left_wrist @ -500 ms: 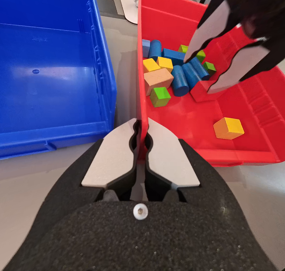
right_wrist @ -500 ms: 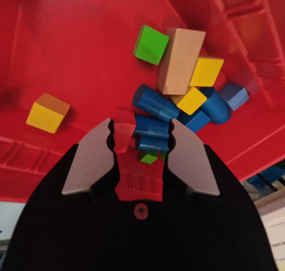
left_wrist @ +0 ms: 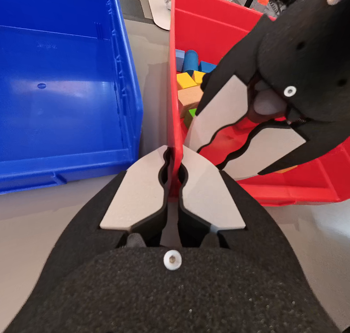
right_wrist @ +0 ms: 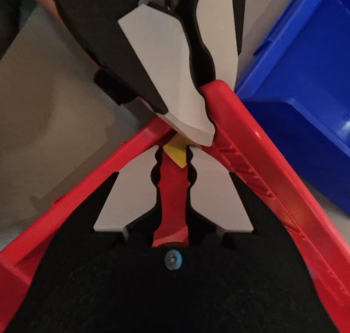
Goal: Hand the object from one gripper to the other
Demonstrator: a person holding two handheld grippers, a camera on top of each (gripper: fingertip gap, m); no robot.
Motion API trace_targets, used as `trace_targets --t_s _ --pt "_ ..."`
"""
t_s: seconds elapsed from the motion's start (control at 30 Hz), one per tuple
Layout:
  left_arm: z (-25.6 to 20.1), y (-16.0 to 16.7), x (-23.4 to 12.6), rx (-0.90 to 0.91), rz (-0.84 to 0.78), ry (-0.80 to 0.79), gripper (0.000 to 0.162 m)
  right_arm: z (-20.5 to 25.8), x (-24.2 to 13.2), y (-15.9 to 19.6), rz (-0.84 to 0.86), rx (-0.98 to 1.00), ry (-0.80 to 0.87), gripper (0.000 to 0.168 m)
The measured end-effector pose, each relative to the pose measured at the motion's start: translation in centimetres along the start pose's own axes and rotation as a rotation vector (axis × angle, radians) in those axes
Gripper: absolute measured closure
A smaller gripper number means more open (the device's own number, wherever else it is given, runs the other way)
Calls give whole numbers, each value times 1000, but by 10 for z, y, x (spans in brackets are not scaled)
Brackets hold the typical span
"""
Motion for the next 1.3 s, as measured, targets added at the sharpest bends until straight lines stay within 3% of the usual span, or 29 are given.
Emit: trace_targets --t_s 0.1,0.17,0.2,0.23,0.27,0.37,0.43,0.53,0.63,0.73,0.77,0.8,0.87,0.93,1.03,1.13,1.2,1.27,1.3 --pt "1 0 0 -2 0 8 157 -4 -2 6 -6 22 -57 139" --pt "1 0 0 4 0 9 157 -12 -12 28 246 45 -50 143" --pt "1 0 0 3 0 12 157 -13 -20 45 409 38 -48 150" --pt "2 0 0 2 0 14 156 -11 -32 55 435 52 -64 163" --pt "1 0 0 3 0 13 156 -11 -45 59 398 97 -36 151" --pt "1 0 0 4 0 8 156 -8 -76 43 133 172 -8 152" --pt "1 0 0 3 1 9 157 2 -81 34 101 157 -47 140" --pt "1 0 0 6 2 9 156 31 -70 27 78 135 -287 141" --pt "1 0 0 8 2 12 157 53 -43 34 250 134 -434 127" --pt "-2 1 1 25 5 14 156 61 -19 40 377 113 -443 123" --pt "-3 2 1 34 5 13 156 59 -14 42 451 87 -419 107" --pt "-5 2 1 46 4 2 157 54 -14 44 521 42 -400 116" --pt "-4 2 1 44 5 3 157 29 -28 54 732 -165 -115 126" --pt "-3 2 1 34 6 11 157 5 -58 53 737 -208 149 119" --pt "-4 2 1 40 5 7 157 -7 -115 41 459 18 395 115" --pt "-4 2 1 35 4 11 157 17 -159 49 336 263 647 116" --pt "-4 2 0 36 4 11 156 57 -167 53 210 462 795 110" --pt "-4 3 0 25 4 17 156 109 -155 51 31 650 890 84" --pt "-5 4 -1 23 3 18 156 136 -145 49 -20 745 926 86"
Point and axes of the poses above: each gripper's, where its closed fingertips meet, x out along the fingers, y out of its underside, z = x × y across the jaws, the point moved 10 cm from there along -x, back along the fingers, and after that the axes turned 13 degrees about -x, right-handed, at the moved point
